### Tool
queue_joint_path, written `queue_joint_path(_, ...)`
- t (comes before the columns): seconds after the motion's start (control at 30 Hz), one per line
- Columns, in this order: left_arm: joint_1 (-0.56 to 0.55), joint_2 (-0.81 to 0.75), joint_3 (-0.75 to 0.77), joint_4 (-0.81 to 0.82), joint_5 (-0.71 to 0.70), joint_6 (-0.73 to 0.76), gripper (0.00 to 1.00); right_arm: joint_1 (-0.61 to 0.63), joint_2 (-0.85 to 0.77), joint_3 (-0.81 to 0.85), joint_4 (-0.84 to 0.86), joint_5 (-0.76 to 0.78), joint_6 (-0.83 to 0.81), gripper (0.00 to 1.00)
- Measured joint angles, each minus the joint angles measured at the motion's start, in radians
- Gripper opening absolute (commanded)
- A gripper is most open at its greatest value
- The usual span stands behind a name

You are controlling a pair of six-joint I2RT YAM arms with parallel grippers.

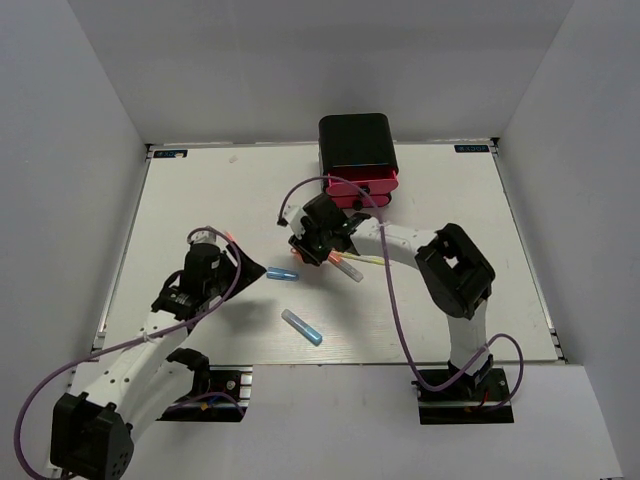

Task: Sort the stationery into containers
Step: Pick up the stationery from the center of the board, then place the stationery in the drawer.

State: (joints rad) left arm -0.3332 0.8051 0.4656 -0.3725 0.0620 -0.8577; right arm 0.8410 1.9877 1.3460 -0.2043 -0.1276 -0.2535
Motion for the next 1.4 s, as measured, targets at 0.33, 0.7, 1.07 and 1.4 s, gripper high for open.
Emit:
queue_joint_path(0.33, 0.000, 0.144, 0.043, 0.047, 0.082, 0.143, 0.76, -0.128, -0.264, 0.179, -0.054, -0.105, -0.266, 0.00)
queue_joint_path(0.7, 0.000, 0.274, 0.170, 0.081, 0.155, 0.357, 0.76, -0.327, -0.191, 0.416, -0.234, -0.157, -0.518, 0.00)
queue_joint_path(1.07, 0.000, 0.287, 0.170, 0.104, 0.180, 0.406, 0.76, -0.481, -0.091, 0.568, -0.465, -0.277, -0.805, 0.00)
queue_joint_path(1.4, 0.000, 0.293, 0.170, 0.105, 0.186, 0.432, 0.76, -0.502, -0.014, 0.599, -0.598, -0.351, -0.983, 0.00)
